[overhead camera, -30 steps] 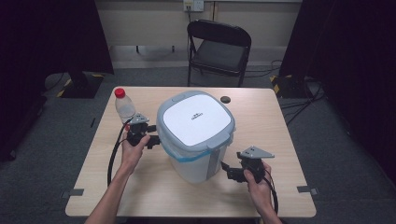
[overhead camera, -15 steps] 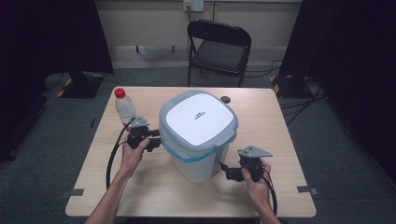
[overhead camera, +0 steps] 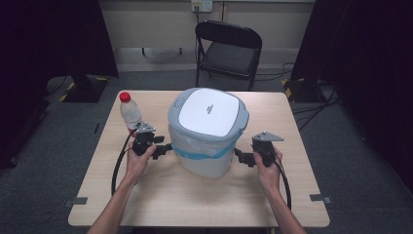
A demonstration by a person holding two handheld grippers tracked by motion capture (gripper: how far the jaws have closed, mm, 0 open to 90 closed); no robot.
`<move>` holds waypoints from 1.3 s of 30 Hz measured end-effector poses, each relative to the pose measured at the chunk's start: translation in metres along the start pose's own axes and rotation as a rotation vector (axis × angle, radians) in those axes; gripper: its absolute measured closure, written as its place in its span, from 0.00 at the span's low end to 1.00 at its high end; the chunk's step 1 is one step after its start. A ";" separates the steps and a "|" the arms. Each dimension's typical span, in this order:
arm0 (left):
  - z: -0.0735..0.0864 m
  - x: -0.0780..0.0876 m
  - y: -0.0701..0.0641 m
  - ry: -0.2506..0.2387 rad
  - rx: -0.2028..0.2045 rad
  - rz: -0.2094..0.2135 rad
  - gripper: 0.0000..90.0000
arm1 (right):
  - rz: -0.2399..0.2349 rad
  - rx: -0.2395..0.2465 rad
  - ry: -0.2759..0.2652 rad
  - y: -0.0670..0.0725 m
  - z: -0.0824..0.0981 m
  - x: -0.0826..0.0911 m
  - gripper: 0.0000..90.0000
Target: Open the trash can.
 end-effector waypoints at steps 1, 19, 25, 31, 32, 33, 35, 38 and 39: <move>0.000 0.000 0.000 0.000 0.000 0.000 0.41 | 0.000 0.000 0.000 0.000 0.000 0.000 0.18; 0.012 -0.014 -0.048 0.015 -0.054 0.105 0.50 | -0.011 -0.056 0.040 0.009 0.025 0.020 0.28; 0.023 -0.004 -0.077 0.026 -0.116 0.139 0.44 | 0.017 -0.100 0.031 -0.007 0.027 0.030 0.28; 0.036 0.007 -0.056 0.050 -0.086 0.066 0.35 | 0.009 -0.098 0.032 -0.007 0.036 0.046 0.27; 0.036 0.007 -0.056 0.050 -0.086 0.066 0.37 | 0.009 -0.098 0.032 -0.007 0.036 0.046 0.27; 0.034 0.007 -0.049 0.047 -0.077 0.031 0.37 | 0.007 -0.097 0.033 -0.005 0.038 0.048 0.26; 0.023 0.005 -0.036 -0.002 -0.033 -0.004 0.37 | -0.024 -0.075 0.042 0.007 0.044 0.049 0.21; 0.019 0.000 -0.030 0.003 -0.022 -0.017 0.37 | -0.040 -0.054 0.045 0.014 0.045 0.048 0.21; 0.014 -0.007 -0.025 -0.003 -0.035 -0.024 0.37 | -0.015 -0.040 0.042 0.016 0.046 0.049 0.22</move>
Point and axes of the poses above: each handheld gripper's, and its own axes: x roughly backward along the jaws, z roughly out of its underside, y roughly to its left, the point moved 9 cm from there along -x, roughly forward along the jaws, and after that the axes turned 6 degrees about -x, right-handed, at the moved point
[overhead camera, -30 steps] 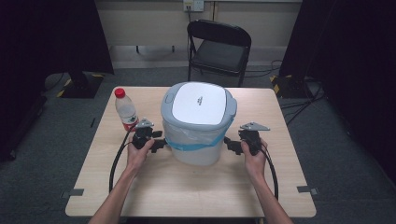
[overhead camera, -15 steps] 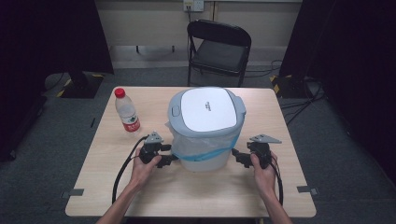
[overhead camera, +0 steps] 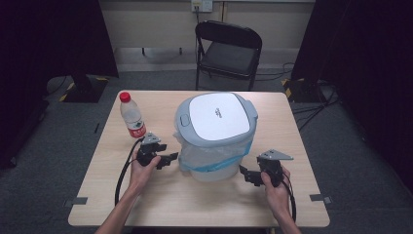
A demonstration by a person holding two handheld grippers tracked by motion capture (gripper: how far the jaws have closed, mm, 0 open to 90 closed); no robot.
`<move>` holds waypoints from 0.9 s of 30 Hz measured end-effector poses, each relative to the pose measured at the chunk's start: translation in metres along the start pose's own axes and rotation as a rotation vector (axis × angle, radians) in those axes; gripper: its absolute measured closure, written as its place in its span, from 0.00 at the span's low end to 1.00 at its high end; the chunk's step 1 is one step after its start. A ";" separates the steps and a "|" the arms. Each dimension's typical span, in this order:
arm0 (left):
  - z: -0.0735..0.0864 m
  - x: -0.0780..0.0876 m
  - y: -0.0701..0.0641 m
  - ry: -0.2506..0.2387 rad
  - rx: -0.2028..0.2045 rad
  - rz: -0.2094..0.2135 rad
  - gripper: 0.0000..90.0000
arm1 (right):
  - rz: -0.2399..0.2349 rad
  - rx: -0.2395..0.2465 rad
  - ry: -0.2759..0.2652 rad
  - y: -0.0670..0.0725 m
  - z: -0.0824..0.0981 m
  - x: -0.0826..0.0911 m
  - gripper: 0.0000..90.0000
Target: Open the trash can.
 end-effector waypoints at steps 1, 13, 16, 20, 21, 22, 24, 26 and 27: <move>0.000 0.000 0.000 0.000 0.000 0.000 0.37 | 0.000 0.000 0.000 0.000 0.000 0.000 0.22; -0.007 -0.026 -0.007 0.027 0.007 0.012 0.51 | -0.034 -0.035 -0.006 -0.002 0.002 -0.004 0.18; -0.006 -0.020 -0.011 0.039 0.011 0.067 0.53 | -0.014 -0.039 -0.010 -0.007 -0.002 -0.007 0.19; 0.000 -0.018 -0.035 0.041 -0.043 0.144 0.42 | 0.008 -0.029 -0.011 -0.013 -0.010 -0.016 0.19; 0.000 -0.016 -0.037 0.043 -0.047 0.144 0.41 | 0.019 -0.033 -0.012 -0.015 -0.013 -0.019 0.19; 0.000 -0.016 -0.039 0.047 -0.043 0.154 0.43 | 0.023 -0.030 -0.014 -0.017 -0.015 -0.021 0.19; 0.001 -0.014 -0.039 0.053 -0.047 0.162 0.43 | 0.034 -0.030 -0.014 -0.019 -0.019 -0.025 0.19; 0.002 -0.013 -0.042 0.054 -0.051 0.191 0.47 | 0.048 -0.035 -0.023 -0.021 -0.024 -0.029 0.19; 0.002 -0.013 -0.042 0.054 -0.051 0.191 0.47 | 0.048 -0.035 -0.023 -0.021 -0.024 -0.029 0.19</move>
Point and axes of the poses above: each handheld gripper's, and its own axes: x roughly backward along the jaws, z roughly out of its underside, y roughly to its left, the point moved 9 cm from there along -x, roughly forward along the jaws, and after that the axes turned 6 degrees about -x, right-handed, at the moved point
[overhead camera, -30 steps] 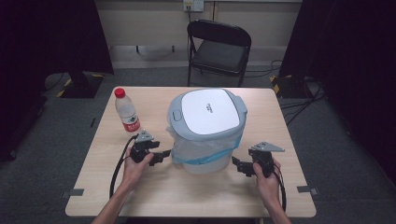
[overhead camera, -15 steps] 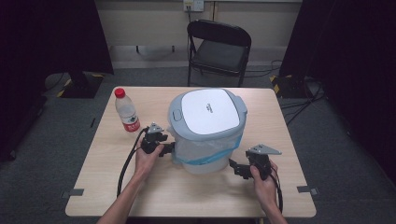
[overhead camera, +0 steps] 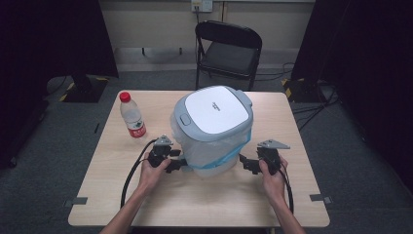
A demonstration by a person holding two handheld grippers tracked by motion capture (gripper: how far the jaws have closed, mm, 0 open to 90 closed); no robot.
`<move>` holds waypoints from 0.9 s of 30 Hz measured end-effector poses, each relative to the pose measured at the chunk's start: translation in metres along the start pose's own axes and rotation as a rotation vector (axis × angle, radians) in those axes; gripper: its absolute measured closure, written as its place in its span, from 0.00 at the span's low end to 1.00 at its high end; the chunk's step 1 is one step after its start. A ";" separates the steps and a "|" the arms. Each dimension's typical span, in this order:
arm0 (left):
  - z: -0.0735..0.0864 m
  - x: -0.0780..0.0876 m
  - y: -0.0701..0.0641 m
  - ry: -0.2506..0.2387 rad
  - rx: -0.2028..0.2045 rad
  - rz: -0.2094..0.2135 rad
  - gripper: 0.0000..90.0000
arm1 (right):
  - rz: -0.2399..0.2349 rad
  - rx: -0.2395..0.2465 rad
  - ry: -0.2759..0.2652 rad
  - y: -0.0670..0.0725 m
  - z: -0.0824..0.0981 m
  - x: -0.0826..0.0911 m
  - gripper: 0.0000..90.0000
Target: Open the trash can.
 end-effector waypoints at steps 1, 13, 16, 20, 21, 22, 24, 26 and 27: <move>0.000 0.000 -0.003 0.004 -0.016 -0.005 0.47 | 0.005 -0.006 -0.006 -0.001 -0.002 -0.003 0.20; 0.008 0.002 -0.039 0.017 -0.059 0.086 0.48 | 0.105 -0.027 -0.047 -0.010 -0.037 -0.039 0.38; 0.007 0.009 -0.036 0.005 -0.046 0.059 0.46 | 0.106 -0.032 -0.050 -0.011 -0.037 -0.034 0.29; 0.007 0.025 -0.016 -0.007 -0.030 -0.025 0.41 | 0.089 -0.001 -0.035 -0.009 -0.032 -0.020 0.26; 0.007 0.030 -0.008 -0.011 -0.013 -0.057 0.41 | 0.089 -0.001 -0.035 -0.009 -0.032 -0.020 0.26; 0.007 0.038 0.010 -0.028 0.028 -0.126 0.40 | 0.068 0.001 -0.048 -0.006 -0.030 -0.012 0.26; 0.004 0.046 0.025 -0.042 0.062 -0.167 0.38 | 0.054 0.006 -0.038 -0.002 -0.026 -0.007 0.26; -0.003 0.053 0.038 -0.079 0.092 -0.204 0.38 | 0.042 0.010 -0.035 0.002 -0.022 -0.003 0.26; -0.008 0.055 0.042 -0.094 0.110 -0.219 0.38 | 0.036 0.012 -0.032 0.005 -0.020 -0.002 0.26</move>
Point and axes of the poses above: each handheld gripper's, and its own axes: x roughly backward along the jaws, z roughly out of its underside, y roughly to its left, the point moved 9 cm from there along -x, roughly forward along the jaws, and after that the axes turned 6 degrees about -x, right-handed, at the moved point
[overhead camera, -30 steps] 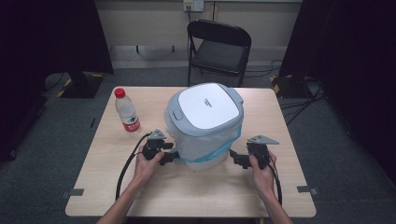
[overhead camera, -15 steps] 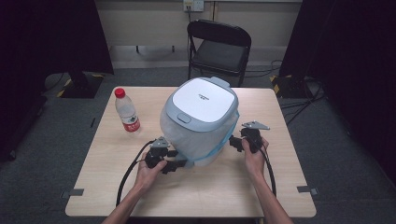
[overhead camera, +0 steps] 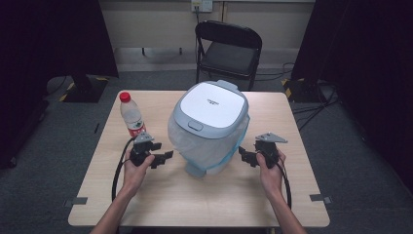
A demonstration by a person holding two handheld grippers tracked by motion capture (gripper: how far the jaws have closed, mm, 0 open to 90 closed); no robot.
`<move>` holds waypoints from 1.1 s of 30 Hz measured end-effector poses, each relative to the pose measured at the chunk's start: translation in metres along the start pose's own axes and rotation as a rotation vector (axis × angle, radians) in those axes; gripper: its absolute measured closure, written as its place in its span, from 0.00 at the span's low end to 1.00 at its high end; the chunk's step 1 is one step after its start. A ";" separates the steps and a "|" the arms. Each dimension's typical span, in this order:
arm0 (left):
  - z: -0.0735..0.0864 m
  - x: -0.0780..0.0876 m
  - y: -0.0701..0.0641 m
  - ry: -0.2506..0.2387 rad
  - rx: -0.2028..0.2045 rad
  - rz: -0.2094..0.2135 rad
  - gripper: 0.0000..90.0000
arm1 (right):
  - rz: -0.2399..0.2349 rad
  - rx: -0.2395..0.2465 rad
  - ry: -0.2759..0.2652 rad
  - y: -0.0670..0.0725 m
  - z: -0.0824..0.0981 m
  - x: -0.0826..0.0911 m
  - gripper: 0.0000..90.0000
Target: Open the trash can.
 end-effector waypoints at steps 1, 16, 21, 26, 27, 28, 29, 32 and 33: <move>-0.006 0.000 0.003 -0.008 -0.008 -0.009 0.37 | -0.001 0.005 0.001 0.002 0.001 0.001 0.26; -0.042 -0.050 0.010 -0.031 0.043 0.016 0.36 | -0.019 -0.026 -0.021 0.003 -0.013 -0.008 0.28; -0.044 -0.048 0.001 -0.048 0.024 0.044 0.57 | -0.042 -0.036 -0.018 0.002 -0.017 -0.009 0.33; -0.038 -0.040 -0.030 -0.040 -0.058 0.141 0.66 | -0.014 -0.052 -0.045 -0.007 -0.029 -0.020 0.59; -0.036 -0.038 -0.035 -0.039 -0.063 0.150 0.66 | -0.017 -0.059 -0.046 -0.011 -0.032 -0.023 0.62; -0.033 -0.037 -0.040 -0.023 -0.078 0.154 0.65 | -0.016 -0.067 -0.045 -0.012 -0.034 -0.024 0.63; -0.033 -0.037 -0.040 -0.023 -0.078 0.154 0.61 | -0.015 -0.061 -0.043 -0.016 -0.036 -0.026 0.62; -0.028 -0.034 -0.042 -0.014 -0.070 0.117 0.48 | -0.012 -0.052 -0.040 -0.023 -0.040 -0.030 0.49; -0.028 -0.034 -0.042 -0.014 -0.070 0.117 0.49 | -0.012 -0.052 -0.040 -0.023 -0.040 -0.030 0.49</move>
Point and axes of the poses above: each handheld gripper's, and its own axes: x roughly backward along the jaws, z roughly out of its underside, y roughly to its left, the point moved 9 cm from there along -x, roughly forward along the jaws, and after that the axes turned 6 degrees about -x, right-handed, at the moved point
